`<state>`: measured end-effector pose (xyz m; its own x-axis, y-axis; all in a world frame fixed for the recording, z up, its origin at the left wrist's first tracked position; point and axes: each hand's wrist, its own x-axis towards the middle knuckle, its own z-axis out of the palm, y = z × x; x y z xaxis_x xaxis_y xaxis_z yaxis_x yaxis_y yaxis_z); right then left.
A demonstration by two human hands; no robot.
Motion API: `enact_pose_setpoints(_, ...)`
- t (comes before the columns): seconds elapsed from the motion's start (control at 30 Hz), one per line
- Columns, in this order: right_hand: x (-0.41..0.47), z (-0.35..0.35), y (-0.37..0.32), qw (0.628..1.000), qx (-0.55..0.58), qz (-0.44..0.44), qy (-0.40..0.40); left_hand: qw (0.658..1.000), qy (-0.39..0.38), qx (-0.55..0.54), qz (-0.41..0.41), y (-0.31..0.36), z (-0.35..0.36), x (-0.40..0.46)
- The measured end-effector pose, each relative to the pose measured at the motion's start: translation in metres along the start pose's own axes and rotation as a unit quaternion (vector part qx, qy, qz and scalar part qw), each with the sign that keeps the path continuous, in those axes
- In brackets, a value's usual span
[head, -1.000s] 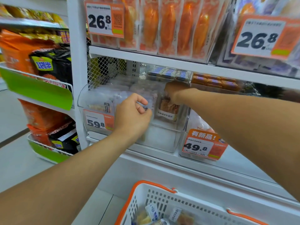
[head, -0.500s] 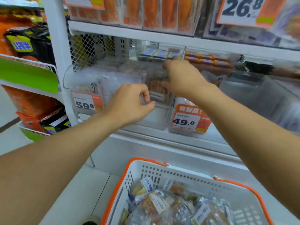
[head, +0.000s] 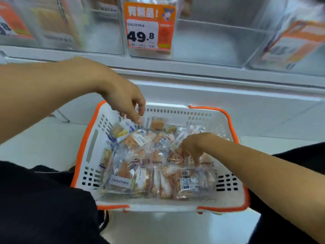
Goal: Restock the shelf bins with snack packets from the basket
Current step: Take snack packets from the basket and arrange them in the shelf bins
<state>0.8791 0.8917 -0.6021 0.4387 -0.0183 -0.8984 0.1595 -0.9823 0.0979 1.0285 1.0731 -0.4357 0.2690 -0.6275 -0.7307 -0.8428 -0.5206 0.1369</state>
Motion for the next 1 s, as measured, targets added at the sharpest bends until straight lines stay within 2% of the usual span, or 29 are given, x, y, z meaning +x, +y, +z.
enact_pose_setpoints(0.2,0.015,0.060,0.022,0.975,0.220,-0.022,0.011,0.999,-0.017,0.030,0.016,0.026,0.002,0.016)
enact_pose_setpoints(0.37,0.009,0.059,0.019,0.965,0.256,-0.059,0.003,0.998,-0.037,0.048,0.032,0.037,0.004,0.025)
enact_pose_setpoints(0.43,0.003,0.051,0.023,0.941,0.327,-0.080,-0.022,0.997,-0.039,0.055,0.031,0.039,0.005,0.025)
enact_pose_setpoints(0.47,-0.003,0.044,0.027,0.911,0.400,-0.095,-0.040,0.997,-0.039,0.057,0.029,0.039,0.005,0.025)
enact_pose_setpoints(0.53,-0.018,0.027,0.036,0.815,0.561,-0.135,-0.051,0.998,-0.044,0.048,0.023,0.037,0.004,0.021)
enact_pose_setpoints(0.67,-0.062,-0.031,0.048,0.589,0.777,-0.216,0.038,0.999,-0.021,0.018,0.042,0.023,0.000,0.010)
enact_pose_setpoints(0.73,-0.088,-0.062,0.051,0.472,0.832,-0.288,0.046,0.991,0.061,-0.040,0.108,0.019,0.000,0.009)
enact_pose_setpoints(0.77,-0.103,-0.077,0.052,0.423,0.850,-0.311,0.038,0.976,0.123,-0.109,0.140,0.016,-0.002,0.010)
enact_pose_setpoints(0.8,-0.119,-0.093,0.053,0.403,0.855,-0.324,0.035,0.950,0.179,-0.204,0.153,0.016,-0.007,0.007)
enact_pose_setpoints(0.83,-0.136,-0.107,0.055,0.431,0.844,-0.315,0.053,0.912,0.220,-0.309,0.155,0.017,-0.013,0.005)
enact_pose_setpoints(0.9,-0.170,-0.129,0.062,0.568,0.771,-0.256,0.131,0.841,0.229,-0.465,0.155,0.020,-0.027,-0.003)
enact_pose_setpoints(0.93,-0.187,-0.135,0.067,0.636,0.715,-0.226,0.180,0.813,0.229,-0.511,0.161,0.022,-0.033,-0.007)
enact_pose_setpoints(0.97,-0.201,-0.141,0.072,0.688,0.659,-0.201,0.230,0.783,0.231,-0.551,0.171,0.023,-0.039,-0.010)
enact_pose_setpoints(1.0,-0.212,-0.146,0.075,0.720,0.609,-0.183,0.279,0.764,0.243,-0.570,0.179,0.023,-0.045,-0.011)
